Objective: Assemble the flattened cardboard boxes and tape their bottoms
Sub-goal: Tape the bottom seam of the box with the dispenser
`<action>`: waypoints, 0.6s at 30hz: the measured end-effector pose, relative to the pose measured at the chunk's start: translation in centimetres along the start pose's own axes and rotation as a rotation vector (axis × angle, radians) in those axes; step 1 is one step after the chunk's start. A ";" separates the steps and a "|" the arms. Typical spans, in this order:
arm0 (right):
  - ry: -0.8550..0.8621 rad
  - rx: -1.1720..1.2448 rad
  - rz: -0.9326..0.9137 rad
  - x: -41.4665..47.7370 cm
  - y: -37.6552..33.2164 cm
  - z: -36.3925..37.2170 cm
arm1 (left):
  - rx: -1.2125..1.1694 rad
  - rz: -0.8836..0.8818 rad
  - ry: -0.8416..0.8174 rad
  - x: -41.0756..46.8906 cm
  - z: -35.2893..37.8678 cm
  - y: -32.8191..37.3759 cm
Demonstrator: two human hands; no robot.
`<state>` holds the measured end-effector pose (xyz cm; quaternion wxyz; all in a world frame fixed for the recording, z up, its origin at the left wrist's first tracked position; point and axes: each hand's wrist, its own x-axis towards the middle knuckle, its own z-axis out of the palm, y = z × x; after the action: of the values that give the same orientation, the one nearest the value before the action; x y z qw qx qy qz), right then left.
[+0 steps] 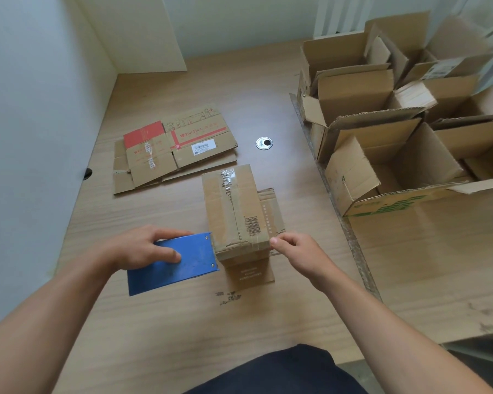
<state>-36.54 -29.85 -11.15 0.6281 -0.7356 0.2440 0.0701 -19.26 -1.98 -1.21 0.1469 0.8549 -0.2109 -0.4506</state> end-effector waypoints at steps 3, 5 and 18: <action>0.000 -0.008 -0.002 -0.2 -0.4 0.2 | 0.004 0.004 -0.001 0.0 0.0 0.0; 0.033 -0.005 0.011 0.0 -0.6 0.5 | 0.003 0.001 -0.008 0.1 -0.1 0.1; 0.205 -0.442 -0.209 1.2 -1.1 1.9 | 0.008 0.023 -0.008 0.5 -0.1 0.0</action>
<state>-34.61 -28.30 -11.03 0.4282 -0.8793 0.2078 -0.0184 -18.91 -2.18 -1.47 0.1477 0.8512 -0.2230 -0.4516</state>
